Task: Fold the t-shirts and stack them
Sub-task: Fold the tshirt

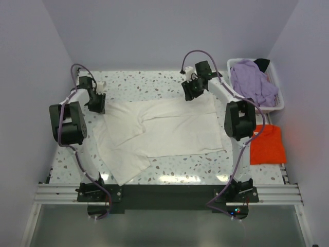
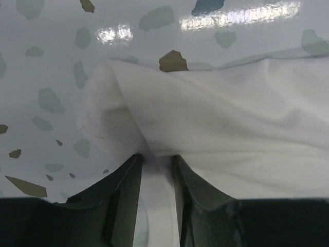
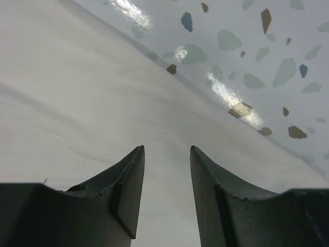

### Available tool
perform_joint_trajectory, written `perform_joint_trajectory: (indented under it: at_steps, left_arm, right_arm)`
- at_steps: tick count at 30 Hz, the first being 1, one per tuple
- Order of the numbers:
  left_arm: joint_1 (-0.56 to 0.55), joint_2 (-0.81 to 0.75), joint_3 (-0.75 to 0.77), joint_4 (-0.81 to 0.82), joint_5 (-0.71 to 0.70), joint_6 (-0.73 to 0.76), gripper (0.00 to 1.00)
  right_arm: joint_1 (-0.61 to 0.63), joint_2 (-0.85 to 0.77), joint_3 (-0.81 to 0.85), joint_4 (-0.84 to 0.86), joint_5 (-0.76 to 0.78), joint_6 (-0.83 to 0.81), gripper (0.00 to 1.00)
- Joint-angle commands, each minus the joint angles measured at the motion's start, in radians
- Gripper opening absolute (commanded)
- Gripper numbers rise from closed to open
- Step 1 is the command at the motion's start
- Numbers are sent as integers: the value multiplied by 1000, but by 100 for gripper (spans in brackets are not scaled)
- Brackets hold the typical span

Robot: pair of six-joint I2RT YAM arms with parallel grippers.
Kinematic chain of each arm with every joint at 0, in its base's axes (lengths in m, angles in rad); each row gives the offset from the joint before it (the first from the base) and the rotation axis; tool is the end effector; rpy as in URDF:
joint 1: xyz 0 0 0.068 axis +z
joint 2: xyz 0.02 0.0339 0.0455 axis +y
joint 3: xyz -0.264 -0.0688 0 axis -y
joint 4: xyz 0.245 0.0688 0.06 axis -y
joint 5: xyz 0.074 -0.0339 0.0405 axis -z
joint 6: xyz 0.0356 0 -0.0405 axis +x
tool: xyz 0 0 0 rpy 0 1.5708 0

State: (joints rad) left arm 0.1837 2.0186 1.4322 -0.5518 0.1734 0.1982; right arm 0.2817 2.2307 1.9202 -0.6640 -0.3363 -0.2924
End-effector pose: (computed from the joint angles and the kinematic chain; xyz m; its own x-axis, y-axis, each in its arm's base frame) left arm 0.4114 0.0702 0.1669 -0.8966 0.0307 -0.4419 0.0691 0.9951 -0.0710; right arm 0.4712 0.1486 0.2153 -0.6341 -0.4668 -0.6164 -0.6508 0.7527 0.0996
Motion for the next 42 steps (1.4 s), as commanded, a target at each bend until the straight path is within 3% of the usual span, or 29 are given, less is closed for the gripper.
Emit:
perform_joint_trajectory:
  at_steps: [1, 10, 16, 20, 25, 28, 30, 31, 32, 37, 40, 42]
  left_arm:
    - [20, 58, 89, 7, -104, 29, 37]
    - [30, 230, 315, -16, -75, -8, 36]
    - [30, 324, 454, -23, 4, -32, 36]
    - [31, 312, 511, -30, 79, -20, 39]
    - [39, 179, 518, -59, 201, 18, 48]
    - [59, 54, 478, -98, 291, 73, 58]
    - [74, -10, 450, -149, 380, 142, 78]
    - [80, -74, 413, -225, 417, 255, 90]
    - [85, -107, 384, -262, 438, 312, 100]
    - [132, -325, 136, -451, 506, 628, 100]
    - [152, -404, 54, -575, 523, 764, 100]
    - [152, -445, -38, -620, 525, 826, 100]
  right_arm:
    - [2, 13, 13, -34, 206, -57, 44]
    - [-30, 214, 146, -6, 387, -140, 40]
    - [-36, 334, 336, 18, 395, -166, 40]
    - [-36, 308, 339, 72, 370, -157, 44]
    - [-38, 178, 300, 76, 312, -126, 57]
    - [-38, 38, 237, 35, 237, -96, 65]
    - [-36, -29, 198, -12, 165, -97, 77]
    - [-36, -99, 163, -87, 128, -114, 82]
    - [-36, -129, 142, -124, 100, -128, 97]
    - [-32, -328, -97, -356, 2, -232, 99]
    - [-18, -483, -301, -411, 3, -307, 99]
    - [0, -577, -396, -422, 32, -347, 93]
